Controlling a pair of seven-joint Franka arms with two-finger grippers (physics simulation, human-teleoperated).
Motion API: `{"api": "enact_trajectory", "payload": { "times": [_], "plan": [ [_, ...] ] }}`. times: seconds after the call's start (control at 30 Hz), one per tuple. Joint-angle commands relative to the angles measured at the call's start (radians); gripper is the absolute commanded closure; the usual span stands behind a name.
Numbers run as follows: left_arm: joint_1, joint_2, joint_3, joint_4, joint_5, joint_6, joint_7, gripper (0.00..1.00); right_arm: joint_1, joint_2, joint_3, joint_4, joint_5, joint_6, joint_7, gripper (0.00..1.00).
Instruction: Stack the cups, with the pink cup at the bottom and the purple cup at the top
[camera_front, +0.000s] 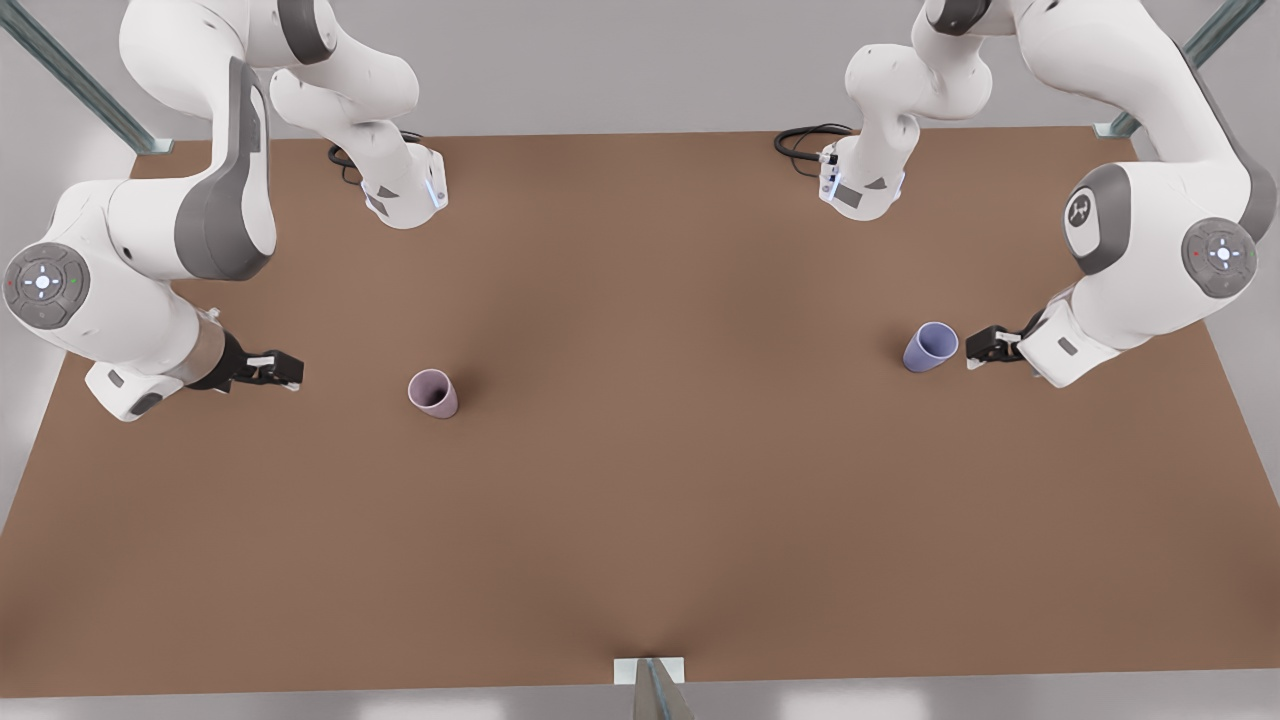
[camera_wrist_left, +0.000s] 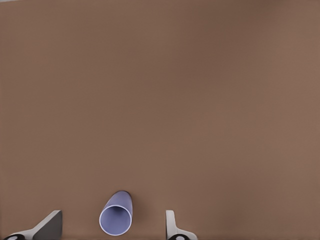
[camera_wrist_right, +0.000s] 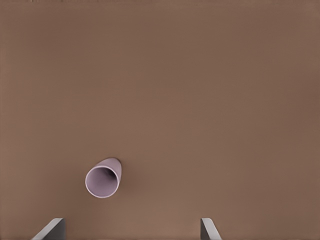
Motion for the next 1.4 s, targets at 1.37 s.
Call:
{"api": "enact_trajectory", "payload": {
  "times": [1.37],
  "plan": [
    [0.005, 0.042, -0.009, -0.003, -0.01, -0.115, 0.0, 0.0, 0.201, -0.036, -0.026, -0.993, 0.072, 0.933, 0.173, 0.02]
  ]
}}
